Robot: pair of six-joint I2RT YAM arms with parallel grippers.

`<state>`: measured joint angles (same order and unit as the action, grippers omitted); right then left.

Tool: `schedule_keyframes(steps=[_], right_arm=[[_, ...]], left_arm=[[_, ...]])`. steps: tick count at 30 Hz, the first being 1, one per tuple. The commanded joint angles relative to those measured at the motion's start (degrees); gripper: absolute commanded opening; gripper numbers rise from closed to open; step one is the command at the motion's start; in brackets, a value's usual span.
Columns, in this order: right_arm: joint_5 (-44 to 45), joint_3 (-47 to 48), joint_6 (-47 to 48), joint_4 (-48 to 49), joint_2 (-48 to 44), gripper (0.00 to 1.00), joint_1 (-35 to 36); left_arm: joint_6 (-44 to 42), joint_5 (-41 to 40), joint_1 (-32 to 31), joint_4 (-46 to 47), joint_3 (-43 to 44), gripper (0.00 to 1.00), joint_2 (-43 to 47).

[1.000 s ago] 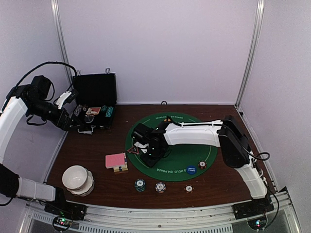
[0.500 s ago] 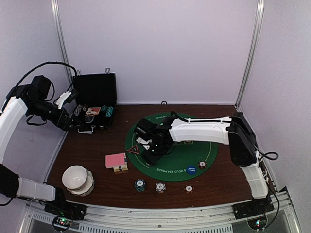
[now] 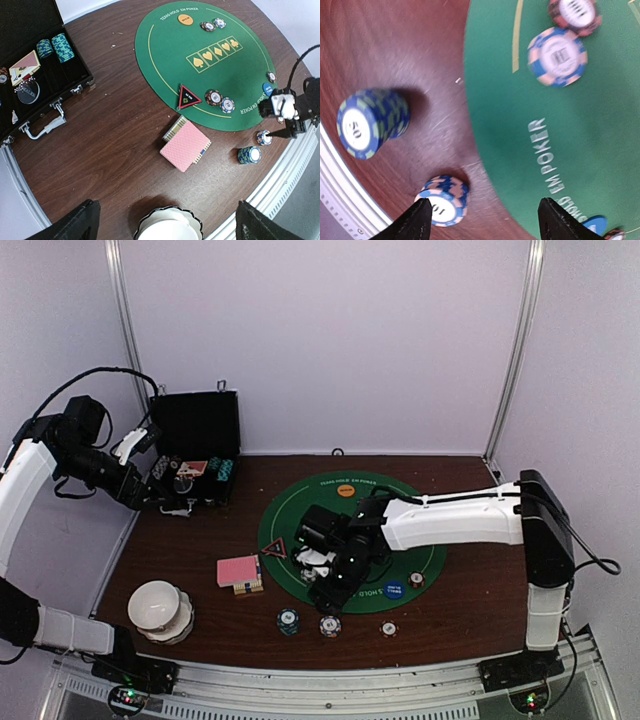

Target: Distribute texas hold em gaming equipment

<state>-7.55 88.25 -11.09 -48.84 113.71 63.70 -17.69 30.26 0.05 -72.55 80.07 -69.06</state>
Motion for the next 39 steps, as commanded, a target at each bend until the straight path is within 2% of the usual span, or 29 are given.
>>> schedule_keyframes(steps=[1,10,18,39], right_arm=[[-3.9,-1.7,-1.2,1.8,-0.2,0.77,1.3],[-3.7,-1.3,0.3,1.4,2.5,0.79,3.8],[-1.7,-0.6,0.6,0.5,3.9,0.74,4.1],[-3.3,-0.3,0.3,-1.0,3.6,0.38,4.3]], left_arm=[[-0.7,0.6,0.4,-0.1,1.3,0.98,0.6],[-0.6,0.7,0.5,-0.3,1.4,0.98,0.8],[-0.6,0.8,0.4,-0.4,1.4,0.98,0.8],[-0.8,0.8,0.4,-0.4,1.7,0.98,0.6]])
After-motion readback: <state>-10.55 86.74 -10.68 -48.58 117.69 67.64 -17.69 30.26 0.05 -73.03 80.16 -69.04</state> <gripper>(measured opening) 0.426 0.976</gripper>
